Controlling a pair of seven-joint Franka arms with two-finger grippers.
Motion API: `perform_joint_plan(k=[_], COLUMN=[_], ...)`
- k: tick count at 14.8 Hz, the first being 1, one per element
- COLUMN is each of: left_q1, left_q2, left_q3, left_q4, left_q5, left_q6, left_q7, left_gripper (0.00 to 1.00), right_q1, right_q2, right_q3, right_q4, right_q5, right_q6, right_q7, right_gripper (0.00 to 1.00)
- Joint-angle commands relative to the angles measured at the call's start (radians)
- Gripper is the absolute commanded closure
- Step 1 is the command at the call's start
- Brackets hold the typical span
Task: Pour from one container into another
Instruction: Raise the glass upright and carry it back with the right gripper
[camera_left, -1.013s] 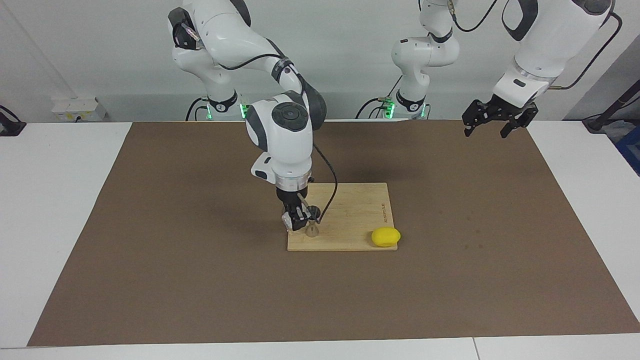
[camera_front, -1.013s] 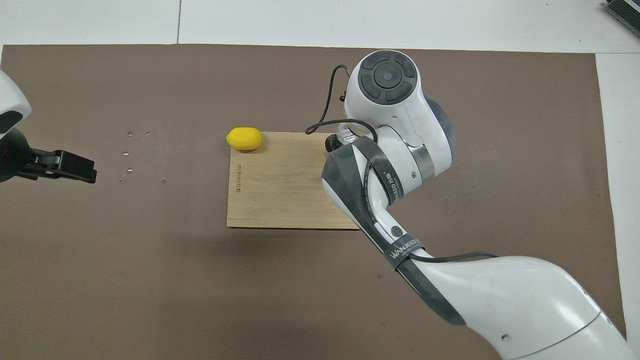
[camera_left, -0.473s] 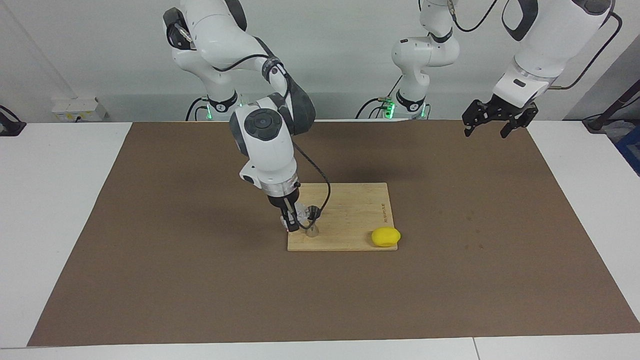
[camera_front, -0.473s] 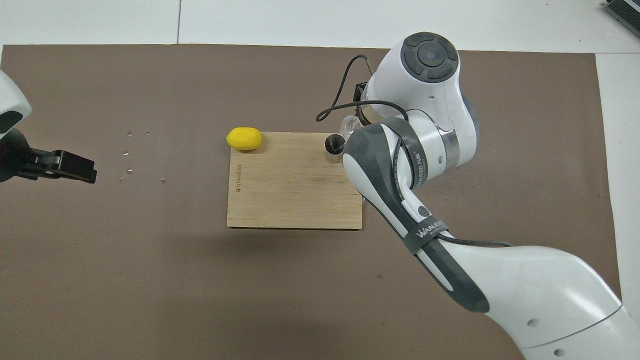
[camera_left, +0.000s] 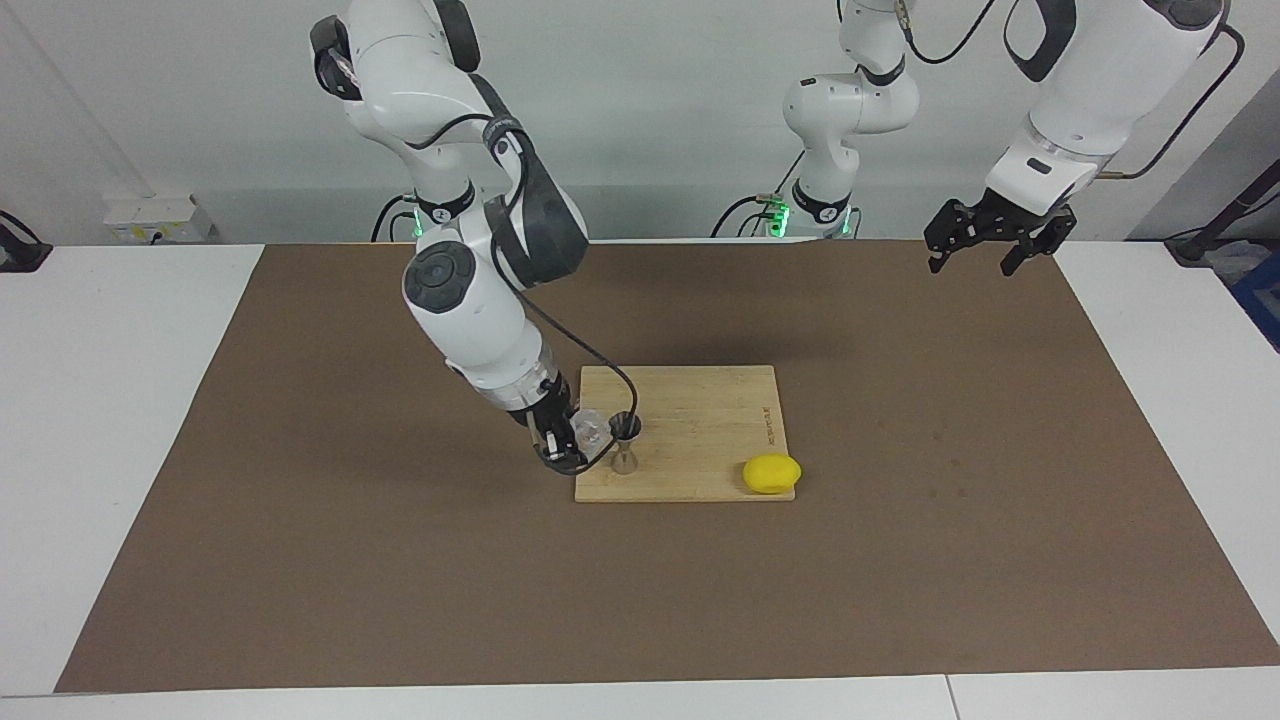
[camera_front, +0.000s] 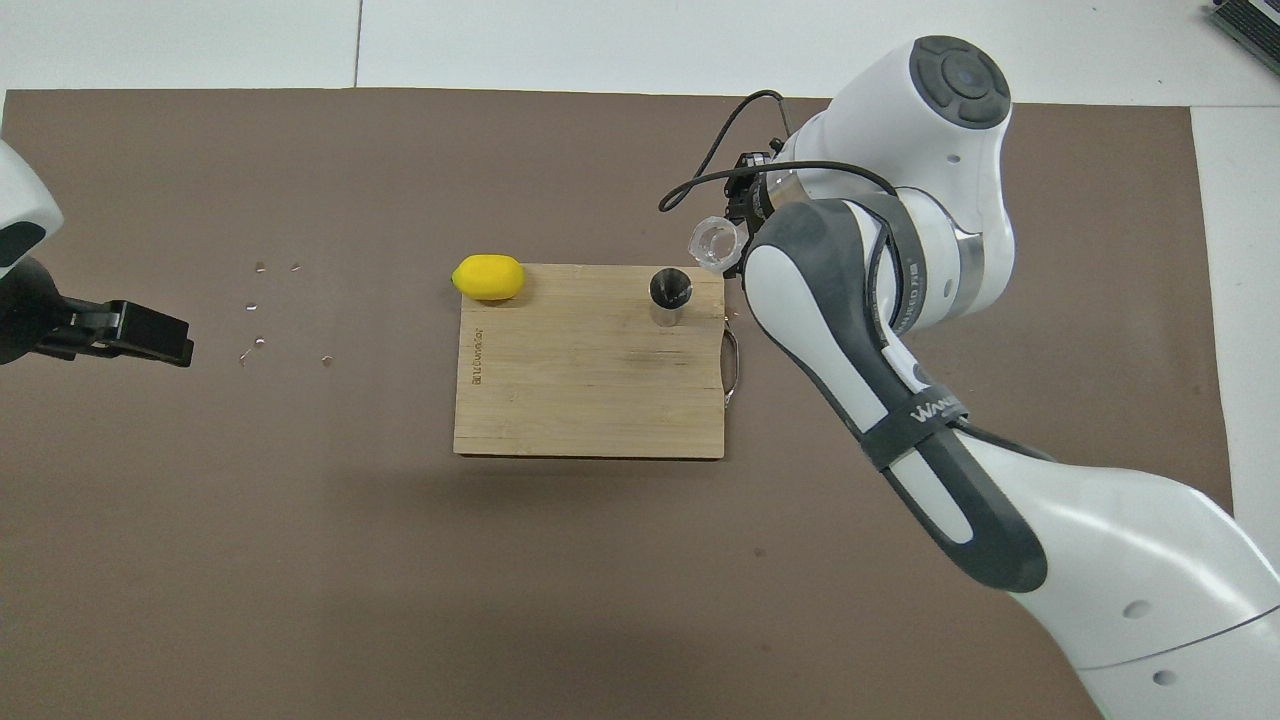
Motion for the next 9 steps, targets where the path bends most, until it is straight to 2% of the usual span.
perform_joint_plan(k=[1, 4, 9], left_q1=[-0.013, -0.013, -0.013], left_q2=[-0.017, -0.016, -0.017], left_q3=[0.012, 0.012, 0.012], left_q4=[-0.015, -0.015, -0.015], left_q5=[0.013, 0.013, 0.013], left_q6=[0.005, 0.005, 0.005], left_q7=[0.002, 0.001, 0.001], left_gripper=[0.00, 0.00, 0.00], right_q1=[-0.083, -0.161, -0.268], right_q2=[-0.054, -0.137, -0.143], right_q3=[0.008, 0.008, 0.008], right_q4=[-0.125, -0.364, -0.479], right_q5=[0.146, 0.296, 0.395], right_q6=[0.023, 0.134, 0.136], right_q7=[-0.090, -0.274, -0.452], right_gripper=[1.00, 1.00, 1.00])
